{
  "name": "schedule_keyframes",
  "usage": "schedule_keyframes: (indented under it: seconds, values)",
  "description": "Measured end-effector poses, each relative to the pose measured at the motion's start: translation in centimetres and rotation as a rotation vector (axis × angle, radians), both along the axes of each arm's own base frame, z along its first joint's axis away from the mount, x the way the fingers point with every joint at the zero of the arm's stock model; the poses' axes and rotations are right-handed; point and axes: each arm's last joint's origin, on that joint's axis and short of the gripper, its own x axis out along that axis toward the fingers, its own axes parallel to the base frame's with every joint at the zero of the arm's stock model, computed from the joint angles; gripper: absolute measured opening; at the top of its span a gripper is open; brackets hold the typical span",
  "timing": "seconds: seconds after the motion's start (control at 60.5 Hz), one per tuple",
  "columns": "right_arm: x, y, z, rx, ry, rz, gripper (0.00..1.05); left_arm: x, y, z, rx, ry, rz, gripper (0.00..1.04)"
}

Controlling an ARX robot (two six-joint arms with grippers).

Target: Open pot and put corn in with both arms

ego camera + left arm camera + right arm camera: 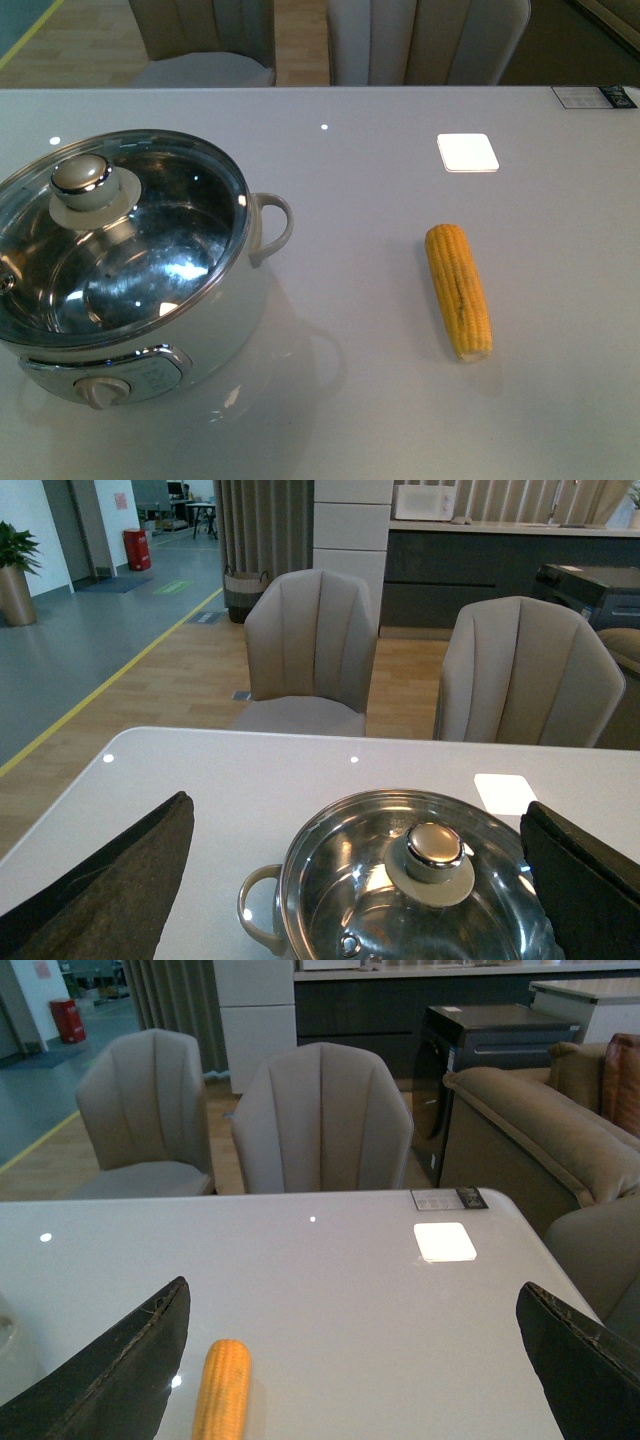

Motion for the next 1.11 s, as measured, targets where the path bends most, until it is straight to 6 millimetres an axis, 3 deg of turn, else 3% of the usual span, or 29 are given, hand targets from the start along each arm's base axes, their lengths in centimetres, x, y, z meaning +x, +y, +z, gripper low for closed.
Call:
schedule_keyframes:
  seconds: [0.579,0.711,0.777,0.975,1.107]
  values:
    - [0.0,0.0,0.0,0.0,0.0,0.0,0.96,0.0,0.0,0.0,0.0,0.003,0.002,0.98]
    - [0.0,0.0,0.0,0.0,-0.001,0.0,0.96,0.2,-0.2,-0.2,-0.069,0.409,0.082,0.98]
    - [0.0,0.0,0.0,0.0,-0.001,0.0,0.96,0.5,-0.4,-0.6,-0.077,0.484,0.082,0.98]
    - [0.0,0.0,0.0,0.0,-0.001,0.0,0.96,3.1,-1.6,0.8,-0.066,0.422,0.04,0.98]
    - [0.0,0.0,0.0,0.0,-0.001,0.0,0.96,6.6,-3.6,0.5,-0.049,0.395,-0.024,0.98]
